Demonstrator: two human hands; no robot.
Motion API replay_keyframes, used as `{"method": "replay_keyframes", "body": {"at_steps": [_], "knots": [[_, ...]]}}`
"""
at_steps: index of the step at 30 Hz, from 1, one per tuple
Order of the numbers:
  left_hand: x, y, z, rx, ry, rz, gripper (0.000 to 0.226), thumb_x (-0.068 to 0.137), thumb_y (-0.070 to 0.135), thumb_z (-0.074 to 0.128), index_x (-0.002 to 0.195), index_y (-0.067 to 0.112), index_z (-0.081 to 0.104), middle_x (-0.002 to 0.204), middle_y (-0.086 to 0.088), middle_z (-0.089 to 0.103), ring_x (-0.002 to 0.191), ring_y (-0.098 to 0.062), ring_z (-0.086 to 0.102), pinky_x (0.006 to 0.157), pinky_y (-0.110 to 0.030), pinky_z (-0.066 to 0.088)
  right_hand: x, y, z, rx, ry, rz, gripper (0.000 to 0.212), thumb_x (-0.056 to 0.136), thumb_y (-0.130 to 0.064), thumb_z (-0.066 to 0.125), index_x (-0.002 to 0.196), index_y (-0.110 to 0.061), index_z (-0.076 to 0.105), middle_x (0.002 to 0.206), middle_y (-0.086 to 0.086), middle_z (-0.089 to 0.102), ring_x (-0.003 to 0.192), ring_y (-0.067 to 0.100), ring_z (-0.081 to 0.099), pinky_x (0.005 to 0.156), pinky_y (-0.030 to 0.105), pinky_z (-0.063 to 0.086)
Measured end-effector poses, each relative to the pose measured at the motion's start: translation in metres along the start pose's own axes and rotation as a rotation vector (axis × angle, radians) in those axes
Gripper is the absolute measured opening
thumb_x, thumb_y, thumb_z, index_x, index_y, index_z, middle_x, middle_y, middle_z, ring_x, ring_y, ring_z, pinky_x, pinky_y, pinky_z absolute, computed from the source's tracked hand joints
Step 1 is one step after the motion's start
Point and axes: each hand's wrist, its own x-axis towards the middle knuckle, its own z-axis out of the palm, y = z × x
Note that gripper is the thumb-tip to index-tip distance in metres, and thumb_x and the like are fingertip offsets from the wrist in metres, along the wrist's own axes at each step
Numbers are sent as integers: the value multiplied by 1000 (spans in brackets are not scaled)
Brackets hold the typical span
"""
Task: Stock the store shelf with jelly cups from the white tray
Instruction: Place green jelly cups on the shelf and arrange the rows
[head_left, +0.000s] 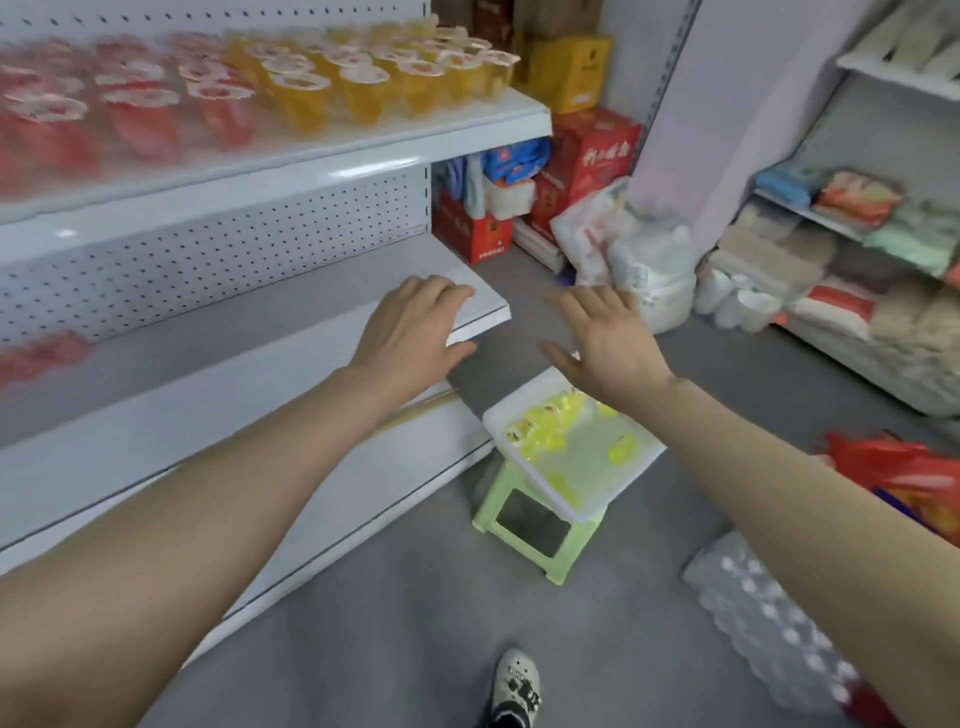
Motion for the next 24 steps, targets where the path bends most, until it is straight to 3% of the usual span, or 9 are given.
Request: {"method": "replay_keyframes", "body": {"at_steps": [6, 11, 17, 24], "knots": [[82, 59, 108, -76, -112, 28, 63, 81, 38, 73, 135, 14, 52, 127, -9, 56, 114, -34, 51, 93, -43, 44, -38, 119, 54, -17, -119, 122, 50, 86, -43, 64, 125, -12, 59, 112, 7, 64, 101, 33, 57, 82, 42, 41], [103, 83, 198, -121, -256, 54, 63, 80, 43, 73, 133, 14, 53, 123, -8, 58, 110, -33, 54, 89, -45, 47, -76, 173, 117, 53, -257, 236, 51, 86, -44, 63, 127, -13, 58, 115, 7, 64, 100, 35, 59, 83, 45, 43], [96, 77, 307, -144, -417, 85, 69, 66, 37, 85, 126, 13, 60, 118, -10, 62, 100, -34, 61, 82, -42, 51, -120, 189, 218, 137, -443, 398, 57, 84, -45, 66, 131, -15, 56, 117, 7, 63, 101, 36, 60, 90, 47, 41], [82, 48, 427, -162, -589, 92, 69, 68, 37, 84, 127, 12, 58, 119, -9, 61, 101, -31, 62, 81, -42, 52, -150, 167, 336, 212, -659, 499, 65, 86, -48, 65, 142, -21, 44, 128, 6, 57, 111, 34, 57, 94, 47, 40]]}}
